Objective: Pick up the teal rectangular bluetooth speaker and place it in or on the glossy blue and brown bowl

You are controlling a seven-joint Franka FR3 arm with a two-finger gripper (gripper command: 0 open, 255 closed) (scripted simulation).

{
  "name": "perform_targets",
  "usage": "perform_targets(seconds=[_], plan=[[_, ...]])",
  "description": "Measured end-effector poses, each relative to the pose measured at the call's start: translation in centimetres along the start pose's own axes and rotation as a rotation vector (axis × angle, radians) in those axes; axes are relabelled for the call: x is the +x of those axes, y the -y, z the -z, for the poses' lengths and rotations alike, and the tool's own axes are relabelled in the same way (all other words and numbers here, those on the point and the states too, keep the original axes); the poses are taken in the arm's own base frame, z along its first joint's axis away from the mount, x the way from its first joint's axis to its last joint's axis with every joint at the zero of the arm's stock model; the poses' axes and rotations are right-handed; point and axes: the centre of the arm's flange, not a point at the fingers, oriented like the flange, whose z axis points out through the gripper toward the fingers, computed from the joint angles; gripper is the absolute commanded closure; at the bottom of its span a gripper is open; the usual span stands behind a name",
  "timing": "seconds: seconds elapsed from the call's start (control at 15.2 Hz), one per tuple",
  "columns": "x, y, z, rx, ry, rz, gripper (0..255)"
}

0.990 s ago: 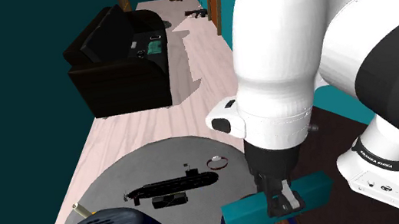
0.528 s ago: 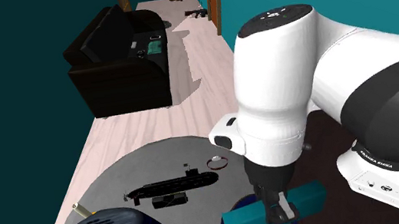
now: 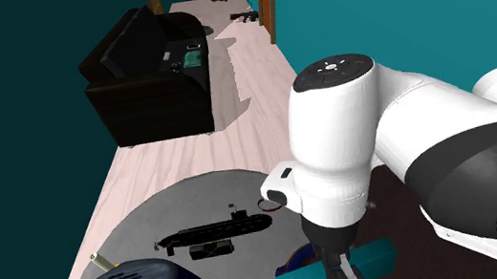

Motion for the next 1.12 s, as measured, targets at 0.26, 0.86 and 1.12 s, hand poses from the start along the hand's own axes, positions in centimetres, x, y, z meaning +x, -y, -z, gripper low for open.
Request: perform_targets(seconds=[0.26,0.86,1.12], plan=[[-0.1,-0.1,-0.4,0.0,0.0,0.0,255],[-0.1,-0.1,-0.4,0.0,-0.001,0.0,0],[-0.1,-0.3,3.5,0.0,-0.003,0.0,0]])
